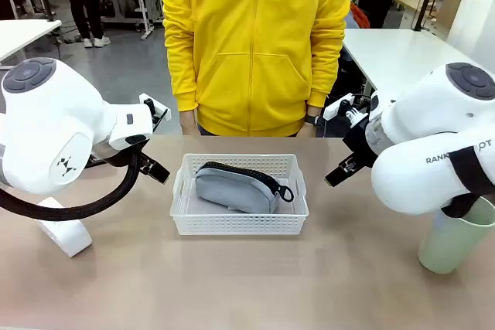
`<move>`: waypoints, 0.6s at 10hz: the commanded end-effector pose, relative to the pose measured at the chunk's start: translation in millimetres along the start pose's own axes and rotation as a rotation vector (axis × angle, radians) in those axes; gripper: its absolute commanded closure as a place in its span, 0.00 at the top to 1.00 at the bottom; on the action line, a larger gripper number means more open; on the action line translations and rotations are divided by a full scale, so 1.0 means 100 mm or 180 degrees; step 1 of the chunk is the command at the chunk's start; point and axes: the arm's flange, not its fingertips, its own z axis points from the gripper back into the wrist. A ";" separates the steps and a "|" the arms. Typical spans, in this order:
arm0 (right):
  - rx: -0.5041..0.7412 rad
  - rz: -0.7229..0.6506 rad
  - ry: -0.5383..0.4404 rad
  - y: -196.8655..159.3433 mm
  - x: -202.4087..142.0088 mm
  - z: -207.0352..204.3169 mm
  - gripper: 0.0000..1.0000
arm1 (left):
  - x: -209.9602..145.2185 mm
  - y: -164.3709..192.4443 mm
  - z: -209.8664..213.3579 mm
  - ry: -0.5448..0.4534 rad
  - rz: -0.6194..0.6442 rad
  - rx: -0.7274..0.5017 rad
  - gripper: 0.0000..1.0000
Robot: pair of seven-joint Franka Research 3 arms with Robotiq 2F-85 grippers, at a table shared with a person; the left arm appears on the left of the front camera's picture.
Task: Efficiently arrange items inside the basket to fit them all.
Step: Pick up the Digital clock and place it inside the Organizing basket.
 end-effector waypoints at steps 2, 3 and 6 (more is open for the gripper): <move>0.0000 0.0000 0.0000 0.00 0.00 0.00 1.00 | 0.00 0.00 0.00 -0.0001 -0.0001 0.0000 1.00; 0.0000 0.0000 0.0000 0.00 0.00 0.00 1.00 | 0.00 0.00 0.00 -0.0001 -0.0001 0.0000 1.00; 0.0000 0.0000 0.0000 0.00 0.00 0.00 1.00 | 0.00 0.00 0.00 -0.0001 -0.0001 0.0000 1.00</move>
